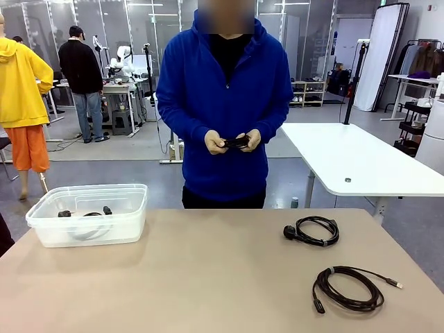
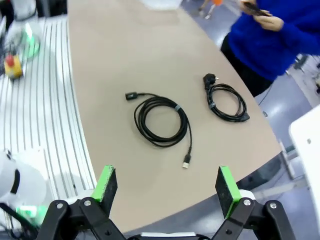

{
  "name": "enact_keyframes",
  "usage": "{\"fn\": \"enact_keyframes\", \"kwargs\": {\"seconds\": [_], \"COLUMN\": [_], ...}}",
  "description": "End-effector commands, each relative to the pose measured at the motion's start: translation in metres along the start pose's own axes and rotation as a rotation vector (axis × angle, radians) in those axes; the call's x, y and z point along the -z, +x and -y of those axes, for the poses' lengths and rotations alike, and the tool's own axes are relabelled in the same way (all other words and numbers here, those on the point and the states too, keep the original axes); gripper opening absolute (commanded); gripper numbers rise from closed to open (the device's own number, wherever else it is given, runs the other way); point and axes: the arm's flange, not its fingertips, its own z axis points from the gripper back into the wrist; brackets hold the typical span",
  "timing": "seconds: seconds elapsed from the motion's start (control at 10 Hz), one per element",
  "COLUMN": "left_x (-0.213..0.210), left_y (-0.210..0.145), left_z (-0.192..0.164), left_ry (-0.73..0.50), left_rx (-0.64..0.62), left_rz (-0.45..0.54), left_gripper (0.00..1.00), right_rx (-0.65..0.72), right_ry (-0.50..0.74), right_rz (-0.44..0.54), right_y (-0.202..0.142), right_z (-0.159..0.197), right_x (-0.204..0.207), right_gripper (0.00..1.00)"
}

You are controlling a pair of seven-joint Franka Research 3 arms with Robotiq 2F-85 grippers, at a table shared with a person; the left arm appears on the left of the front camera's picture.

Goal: Organize and store the cables.
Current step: Place the Power Cable into the Organizing box.

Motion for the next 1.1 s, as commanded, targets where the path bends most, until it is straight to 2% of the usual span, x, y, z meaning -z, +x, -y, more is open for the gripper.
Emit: {"fn": "enact_keyframes", "kwargs": {"seconds": [0.0,0.2,0.6,0.9,1.0], "left_x": [-0.001,-0.001,-0.001,-0.001,-0.001], "left_y": [0.0,0.0,0.0,0.0,0.0], "left_z": [0.0,0.0,0.0,0.0,0.0], "left_ry": [0.008,0.008,0.008,0.008,0.008], "left_rx": [0.015,0.015,0.015,0.015,0.015], "left_rz": [-0.005,-0.005,-0.005,-0.005,-0.005], "left_gripper": [1.0,1.0,1.0,1.0,1.0], "right_rx": [-0.134,-0.17,-0.126,-0.046,-0.019], "right_ry": [0.052,0.108,0.107,0.11,0.105], "right_rz": [-0.125,-0.209,-0.373,-0.368,-0.37], "right_y": [0.036,0.073,0.101,0.117,0.118], "right_z": [0.019,0.034,0.061,0.081,0.098], "right_x": [0.029,0.072,0.165,0.197,0.21], "right_gripper": [1.0,1.0,1.0,1.0,1.0]}}
